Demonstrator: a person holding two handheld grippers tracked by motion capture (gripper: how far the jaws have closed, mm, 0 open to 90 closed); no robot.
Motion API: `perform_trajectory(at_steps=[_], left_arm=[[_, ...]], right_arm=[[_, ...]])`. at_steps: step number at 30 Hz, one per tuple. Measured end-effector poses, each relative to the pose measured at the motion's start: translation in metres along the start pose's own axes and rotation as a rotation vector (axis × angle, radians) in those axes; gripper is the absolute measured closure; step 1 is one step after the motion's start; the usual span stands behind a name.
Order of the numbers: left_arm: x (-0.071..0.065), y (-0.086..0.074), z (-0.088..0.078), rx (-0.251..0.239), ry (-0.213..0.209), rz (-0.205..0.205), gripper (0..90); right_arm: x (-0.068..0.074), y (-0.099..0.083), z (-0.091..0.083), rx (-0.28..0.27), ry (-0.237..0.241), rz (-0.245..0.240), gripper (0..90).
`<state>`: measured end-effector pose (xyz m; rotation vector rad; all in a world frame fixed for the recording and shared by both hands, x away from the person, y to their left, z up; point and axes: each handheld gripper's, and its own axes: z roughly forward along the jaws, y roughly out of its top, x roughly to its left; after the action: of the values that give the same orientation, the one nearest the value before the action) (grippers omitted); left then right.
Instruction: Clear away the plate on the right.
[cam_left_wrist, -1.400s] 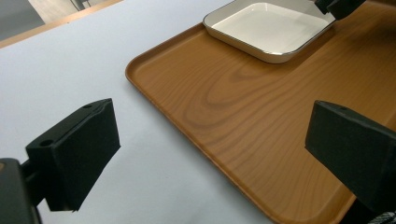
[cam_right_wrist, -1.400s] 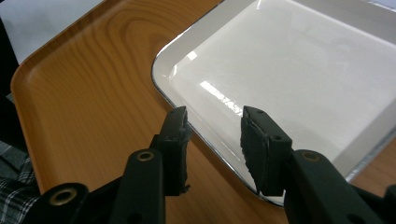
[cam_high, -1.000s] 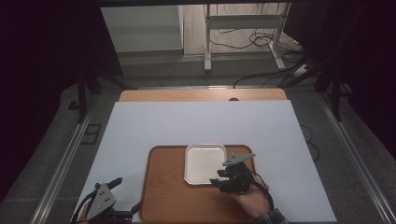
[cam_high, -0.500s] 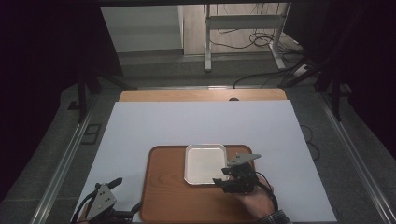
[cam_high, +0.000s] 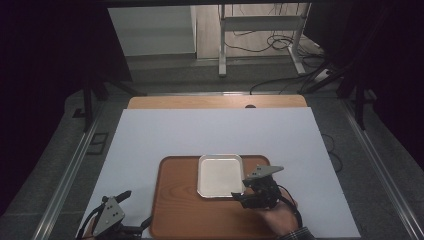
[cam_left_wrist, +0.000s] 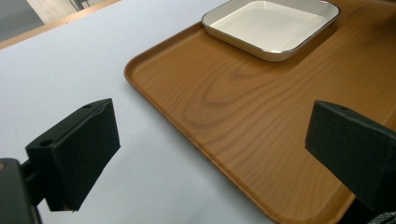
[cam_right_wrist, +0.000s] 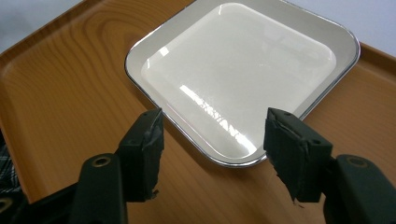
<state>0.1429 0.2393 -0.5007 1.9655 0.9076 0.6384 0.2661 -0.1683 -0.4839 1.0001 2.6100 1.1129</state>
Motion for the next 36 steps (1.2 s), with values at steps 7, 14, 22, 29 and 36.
perform_trajectory(at_steps=[7, 14, 22, 29, 36], left_arm=[[0.0, 0.0, 0.0, 0.001, -0.001, 0.004, 2.6], [0.0, 0.0, 0.0, 0.001, -0.002, 0.004, 2.6], [0.0, 0.0, 0.0, 0.003, -0.002, 0.007, 2.6], [-0.001, 0.0, 0.0, 0.004, -0.002, 0.01, 2.6], [0.0, 0.0, 0.0, 0.004, -0.003, 0.011, 2.6]], right_arm=[[-0.001, -0.002, -0.002, -0.006, -0.026, -0.011, 27.4], [-0.004, -0.005, -0.004, -0.02, -0.038, -0.011, 17.3], [-0.003, -0.011, -0.014, -0.051, -0.052, -0.02, 10.5], [-0.003, -0.016, -0.021, -0.071, -0.074, -0.035, 8.1], [-0.003, -0.022, -0.026, -0.065, -0.103, -0.057, 5.4]])
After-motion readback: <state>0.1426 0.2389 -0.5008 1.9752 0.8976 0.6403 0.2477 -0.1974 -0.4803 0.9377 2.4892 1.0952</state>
